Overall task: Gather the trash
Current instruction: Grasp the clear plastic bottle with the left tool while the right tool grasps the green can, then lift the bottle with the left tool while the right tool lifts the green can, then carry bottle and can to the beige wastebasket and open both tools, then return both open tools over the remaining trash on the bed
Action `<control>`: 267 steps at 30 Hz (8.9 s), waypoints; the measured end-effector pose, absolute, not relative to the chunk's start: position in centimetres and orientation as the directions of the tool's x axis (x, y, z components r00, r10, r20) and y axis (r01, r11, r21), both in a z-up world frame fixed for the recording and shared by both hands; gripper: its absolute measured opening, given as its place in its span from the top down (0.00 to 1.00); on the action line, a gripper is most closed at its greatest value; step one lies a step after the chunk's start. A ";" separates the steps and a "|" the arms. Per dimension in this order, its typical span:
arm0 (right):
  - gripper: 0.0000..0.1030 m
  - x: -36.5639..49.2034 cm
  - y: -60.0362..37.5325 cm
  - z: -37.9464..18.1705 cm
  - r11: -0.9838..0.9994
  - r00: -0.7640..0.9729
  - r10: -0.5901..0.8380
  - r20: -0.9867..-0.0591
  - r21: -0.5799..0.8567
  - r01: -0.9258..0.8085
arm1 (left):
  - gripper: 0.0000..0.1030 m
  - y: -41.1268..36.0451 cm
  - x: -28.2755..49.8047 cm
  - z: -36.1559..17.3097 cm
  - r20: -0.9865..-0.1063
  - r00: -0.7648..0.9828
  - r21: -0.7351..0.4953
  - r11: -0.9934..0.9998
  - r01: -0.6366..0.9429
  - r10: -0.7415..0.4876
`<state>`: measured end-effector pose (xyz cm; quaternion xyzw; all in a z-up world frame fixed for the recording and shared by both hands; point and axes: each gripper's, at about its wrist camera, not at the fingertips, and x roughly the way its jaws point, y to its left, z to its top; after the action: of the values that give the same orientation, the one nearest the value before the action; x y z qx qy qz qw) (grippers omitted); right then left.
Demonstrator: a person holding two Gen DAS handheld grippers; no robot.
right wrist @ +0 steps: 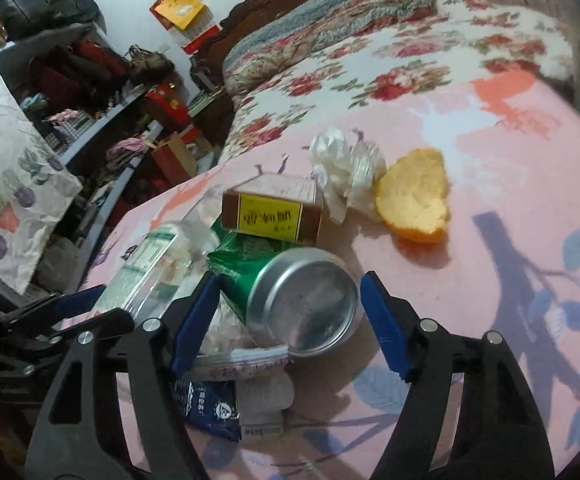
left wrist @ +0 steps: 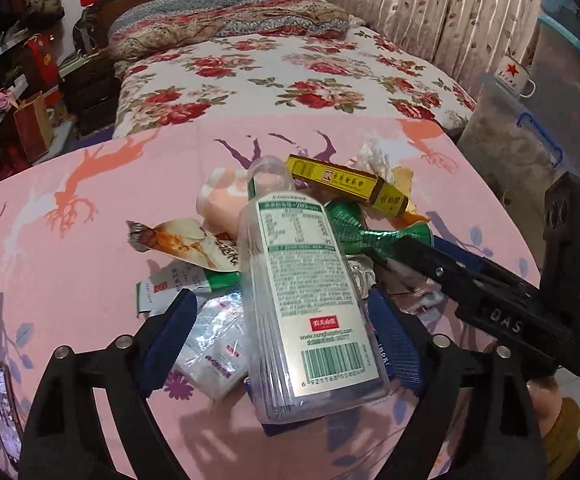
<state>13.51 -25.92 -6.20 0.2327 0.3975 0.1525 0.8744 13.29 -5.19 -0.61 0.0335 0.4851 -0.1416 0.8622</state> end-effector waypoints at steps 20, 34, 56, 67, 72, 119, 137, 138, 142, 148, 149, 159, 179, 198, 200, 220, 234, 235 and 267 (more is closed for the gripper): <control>0.30 -1.4 -30.5 -7.7 0.901 0.695 0.323 -0.642 0.434 -0.017 | 0.43 -0.1 2.0 -0.1 -0.734 0.514 -0.248 0.880 0.406 -0.444; 0.10 -1.3 -26.3 -8.1 0.951 0.695 0.253 -0.673 0.304 -0.052 | 0.24 2.2 0.1 -1.0 -0.735 0.567 -0.217 0.921 0.322 -0.372; 0.10 -0.4 -28.7 -7.8 0.896 0.695 0.326 -0.641 0.444 -0.011 | 0.13 4.9 -1.2 -3.1 -0.789 0.565 -0.139 0.966 0.219 -0.241; 0.10 2.3 -36.3 -10.1 0.667 0.685 0.488 -0.541 0.737 0.107 | 0.13 3.8 -1.6 -4.4 -0.816 0.546 -0.067 0.970 0.235 -0.188; 0.12 2.9 -36.5 -10.8 0.669 0.676 0.486 -0.554 0.734 0.120 | 0.13 3.9 -1.5 -4.9 -0.826 0.535 -0.065 0.972 0.226 -0.179; 0.71 4.3 -31.8 -14.0 0.435 0.433 0.814 -0.388 0.901 -0.010 | 0.43 2.7 -3.4 -1.6 -0.762 0.528 -0.207 0.914 0.350 -0.375; 0.59 -1.4 -37.5 -12.5 0.525 0.535 0.704 -0.467 0.850 0.051 | 0.43 -7.1 -1.0 -0.4 -0.766 0.421 -0.209 0.808 0.551 -0.485; 0.49 -1.6 -37.2 -12.3 0.534 0.526 0.707 -0.473 0.844 0.042 | 0.43 -7.9 -1.0 -0.7 -0.771 0.407 -0.208 0.798 0.565 -0.489; 0.28 -1.8 -36.6 -11.3 0.606 0.513 0.688 -0.513 0.795 -0.018 | 0.43 -9.7 -0.9 -1.8 -0.791 0.359 -0.211 0.772 0.600 -0.496; 0.30 0.2 -39.0 -12.2 0.567 0.507 0.713 -0.484 0.824 -0.012 | 0.43 -12.0 -1.0 -3.2 -0.812 0.316 -0.197 0.741 0.642 -0.490; 0.36 0.5 -39.3 -12.4 0.558 0.499 0.722 -0.479 0.830 -0.012 | 0.43 -12.2 -1.0 -3.5 -0.816 0.312 -0.195 0.740 0.644 -0.486; 0.75 1.0 -37.2 -13.5 0.590 0.460 0.730 -0.505 0.806 -0.053 | 0.43 -13.3 0.6 -5.0 -0.841 0.297 -0.184 0.755 0.629 -0.452; 0.85 -4.6 -62.4 -12.7 0.423 0.887 0.209 -0.411 0.856 0.297 | 0.43 -38.4 9.9 -1.5 -0.871 0.039 -0.229 0.475 0.850 -0.490; 0.24 -2.7 -66.8 -11.9 0.491 0.875 0.009 -0.483 0.765 0.417 | 0.20 -48.0 13.8 -1.6 -0.849 0.066 -0.249 0.508 0.824 -0.524; 0.24 -3.4 -65.6 -10.9 0.505 0.889 0.001 -0.459 0.767 0.396 | 0.20 -45.6 11.9 -0.3 -0.825 0.090 -0.242 0.492 0.836 -0.558; 0.03 -2.4 -37.4 -8.7 0.765 0.809 0.190 -0.556 0.600 0.233 | 0.20 -13.1 0.7 -2.3 -0.737 0.518 -0.111 0.834 0.541 -0.434; 0.04 -1.3 -28.4 -9.7 0.855 0.714 0.167 -0.680 0.461 0.238 | 0.17 -4.1 -1.0 -4.2 -0.723 0.600 -0.157 0.927 0.340 -0.342; 0.05 -1.1 -27.8 -9.7 0.866 0.703 0.171 -0.690 0.445 0.226 | 0.14 -3.8 -1.0 -4.3 -0.722 0.601 -0.164 0.929 0.333 -0.343; 0.03 -0.4 -25.5 -10.0 0.913 0.665 0.209 -0.717 0.387 0.131 | 0.08 -2.0 -0.7 -4.1 -0.739 0.613 -0.125 0.951 0.283 -0.279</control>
<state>-0.36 -25.48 -10.05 0.2079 0.4089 0.0220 0.8883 -0.72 -1.99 -4.08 0.0021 0.4110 -0.1565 0.8981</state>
